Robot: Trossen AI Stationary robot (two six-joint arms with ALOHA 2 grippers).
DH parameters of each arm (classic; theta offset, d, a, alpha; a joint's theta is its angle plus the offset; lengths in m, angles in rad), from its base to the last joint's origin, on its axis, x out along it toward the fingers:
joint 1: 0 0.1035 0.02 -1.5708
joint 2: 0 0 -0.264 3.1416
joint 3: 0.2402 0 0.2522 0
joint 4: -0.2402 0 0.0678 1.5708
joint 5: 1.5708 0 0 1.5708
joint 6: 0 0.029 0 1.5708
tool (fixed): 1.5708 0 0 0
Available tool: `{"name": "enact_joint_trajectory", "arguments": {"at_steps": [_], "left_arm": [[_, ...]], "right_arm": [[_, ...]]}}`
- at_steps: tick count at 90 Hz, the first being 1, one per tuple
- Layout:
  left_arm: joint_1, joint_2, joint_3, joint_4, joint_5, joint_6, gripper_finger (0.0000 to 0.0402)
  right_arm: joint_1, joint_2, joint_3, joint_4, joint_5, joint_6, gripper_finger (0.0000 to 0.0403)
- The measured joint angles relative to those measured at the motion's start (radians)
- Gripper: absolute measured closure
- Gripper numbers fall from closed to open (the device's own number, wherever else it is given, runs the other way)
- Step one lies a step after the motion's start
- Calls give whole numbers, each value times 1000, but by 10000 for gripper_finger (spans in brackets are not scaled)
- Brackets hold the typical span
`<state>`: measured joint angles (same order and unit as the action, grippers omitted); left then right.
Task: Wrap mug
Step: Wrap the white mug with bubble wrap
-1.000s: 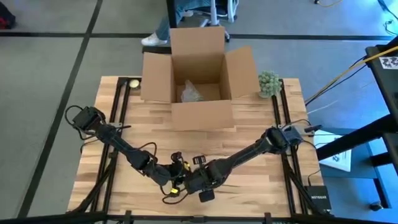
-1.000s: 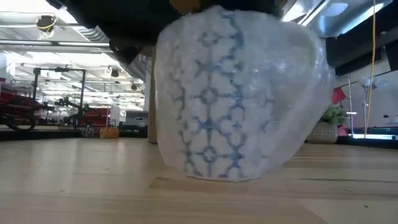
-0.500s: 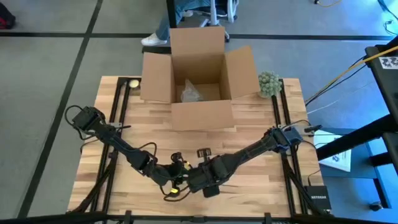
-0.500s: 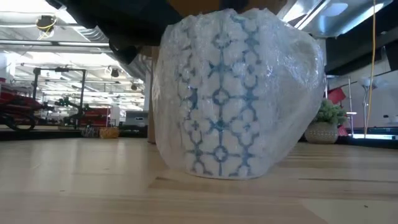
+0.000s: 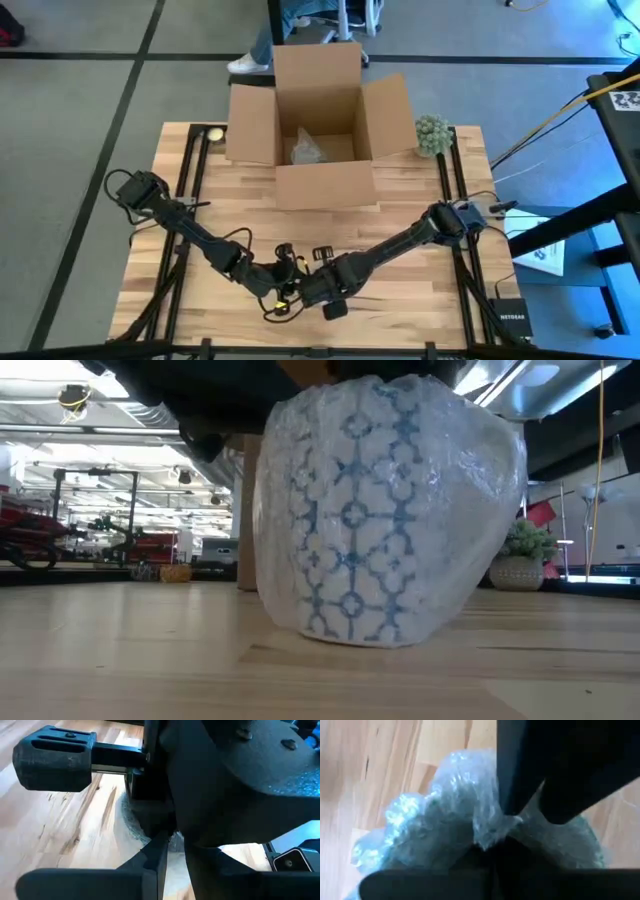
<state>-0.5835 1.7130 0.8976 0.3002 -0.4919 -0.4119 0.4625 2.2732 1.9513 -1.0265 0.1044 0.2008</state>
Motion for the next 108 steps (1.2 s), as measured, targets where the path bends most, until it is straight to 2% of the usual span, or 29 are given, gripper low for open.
{"name": "enact_joint_trajectory", "arguments": {"at_steps": [25, 41, 56, 71, 80, 88, 108], "left_arm": [[0, 0, 0, -3, 3, 0, 353], [0, 0, 0, -3, 3, 0, 353], [-1, 0, 0, -2, 8, 0, 353], [-1, 0, 0, 0, 15, 0, 353], [-1, 0, 0, -1, 17, 0, 353], [-1, 0, 0, -1, 17, 0, 353], [-4, -7, 0, 6, 18, 14, 353]], "right_arm": [[3, 3, 293, -303, 3, 38, 402], [3, 3, 373, -337, -100, 185, 402], [3, 3, 266, -278, -125, 266, 402], [1, 0, 126, -175, -143, 282, 402], [-7, -8, 61, -118, -119, 270, 402], [-13, -8, 20, -58, -80, 255, 402], [-28, -4, -1, -1, -75, 213, 402]]}}
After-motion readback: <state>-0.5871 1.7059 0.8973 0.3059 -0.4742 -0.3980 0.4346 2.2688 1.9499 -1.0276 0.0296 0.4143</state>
